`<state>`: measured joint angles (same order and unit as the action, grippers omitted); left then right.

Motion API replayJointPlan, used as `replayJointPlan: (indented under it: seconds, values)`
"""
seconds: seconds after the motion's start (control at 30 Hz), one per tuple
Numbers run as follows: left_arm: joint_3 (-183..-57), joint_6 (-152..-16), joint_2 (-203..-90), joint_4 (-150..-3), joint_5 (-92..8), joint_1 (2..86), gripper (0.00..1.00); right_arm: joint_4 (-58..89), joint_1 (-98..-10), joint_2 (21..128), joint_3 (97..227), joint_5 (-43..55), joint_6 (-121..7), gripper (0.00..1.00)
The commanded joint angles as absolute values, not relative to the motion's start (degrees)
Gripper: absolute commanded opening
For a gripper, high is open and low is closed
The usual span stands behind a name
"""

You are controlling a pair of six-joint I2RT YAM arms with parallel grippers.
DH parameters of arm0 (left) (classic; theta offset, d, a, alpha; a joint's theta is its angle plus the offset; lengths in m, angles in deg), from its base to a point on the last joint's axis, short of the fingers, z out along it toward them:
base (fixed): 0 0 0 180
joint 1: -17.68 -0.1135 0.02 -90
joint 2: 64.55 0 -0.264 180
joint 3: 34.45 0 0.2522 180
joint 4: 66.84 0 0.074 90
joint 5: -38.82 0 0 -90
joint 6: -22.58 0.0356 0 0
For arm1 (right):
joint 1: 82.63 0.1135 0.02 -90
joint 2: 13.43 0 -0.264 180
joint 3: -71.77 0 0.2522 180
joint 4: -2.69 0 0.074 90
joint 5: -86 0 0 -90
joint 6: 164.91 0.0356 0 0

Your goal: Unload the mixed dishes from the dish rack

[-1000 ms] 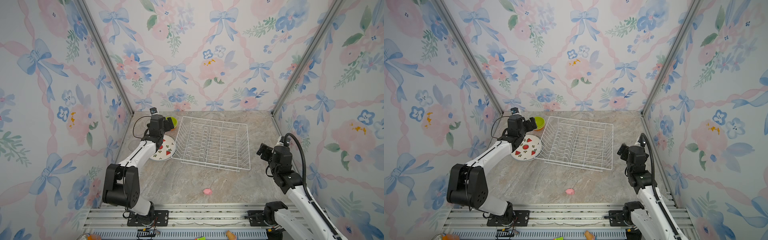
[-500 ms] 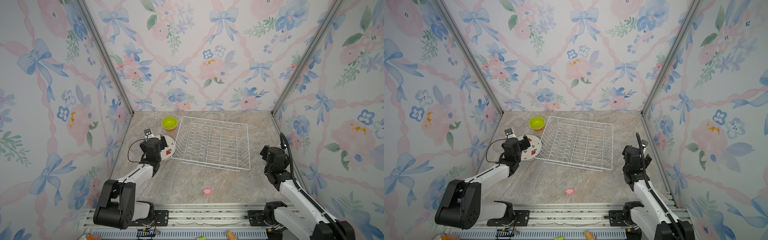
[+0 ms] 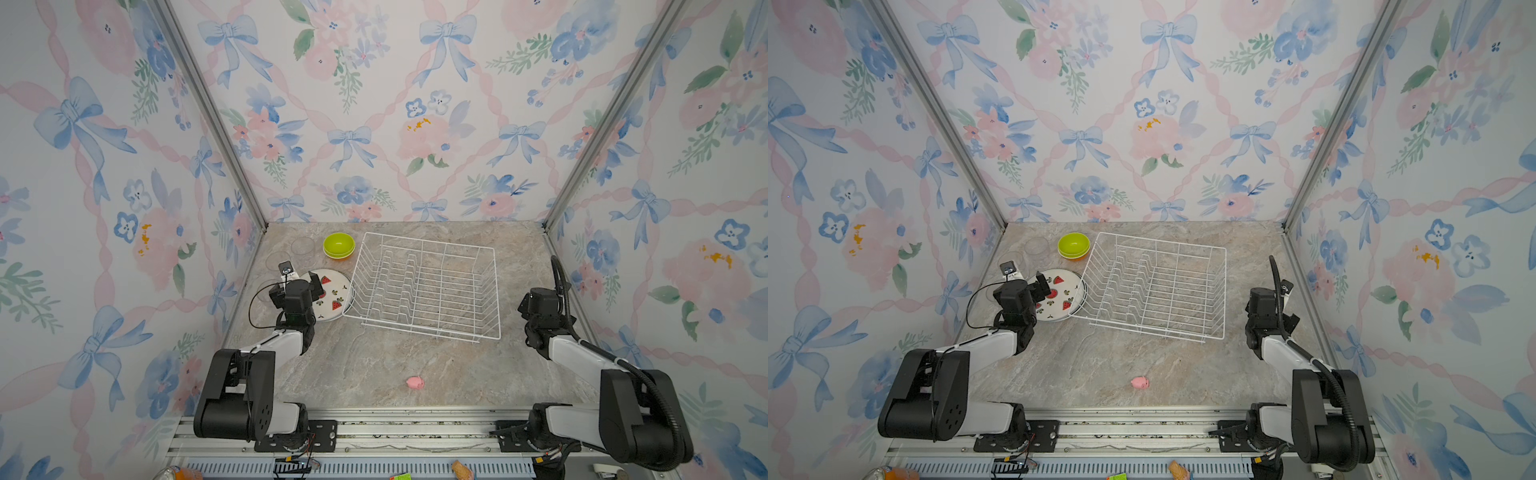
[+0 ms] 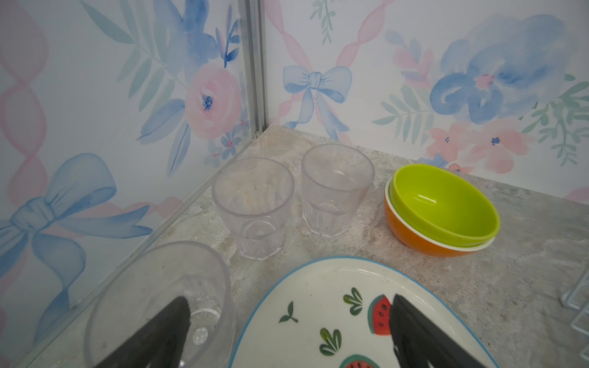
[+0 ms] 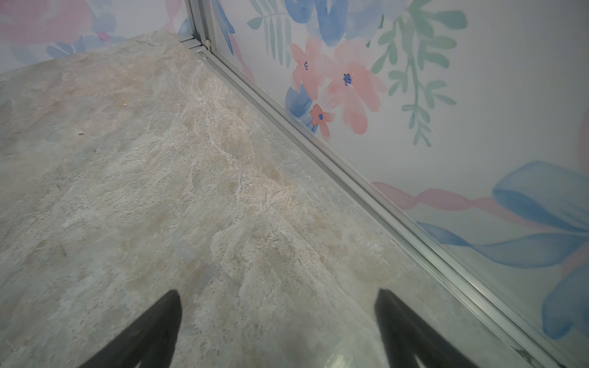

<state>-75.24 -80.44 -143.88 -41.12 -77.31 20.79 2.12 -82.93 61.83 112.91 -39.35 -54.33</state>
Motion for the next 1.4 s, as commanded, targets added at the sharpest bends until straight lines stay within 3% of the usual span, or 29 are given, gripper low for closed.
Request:
replayJointPlan:
  seconds: [0.0, 0.47, 0.67, 0.8, 1.0, 1.37]
  values:
    - [-72.8, -78.0, -142.5, -39.4, -76.7, 20.6, 0.98, -0.1, -83.4, 64.8, 116.2, -37.7, -53.1, 0.97]
    - [-72.5, -75.4, -150.8, -33.7, -75.7, 20.5, 0.98, -10.5, -83.3, 70.0, 116.6, -36.2, -59.4, 0.97]
    - [-72.8, -76.2, -152.5, -33.5, -77.9, 20.6, 0.98, -7.8, -82.5, 71.4, 119.1, -35.9, -60.9, 0.97]
    - [-71.8, -76.2, -151.9, -32.3, -78.6, 21.0, 0.98, -12.0, -78.9, 71.3, 117.8, -36.7, -65.9, 0.97]
    - [-68.4, -73.4, -151.4, -25.8, -77.2, 22.4, 0.98, -29.3, -67.8, 75.8, 113.8, -46.8, -79.1, 0.97]
    - [-68.0, -69.0, -152.8, -22.5, -78.0, 25.6, 0.98, -27.4, -68.3, 75.8, 114.5, -45.4, -78.6, 0.97]
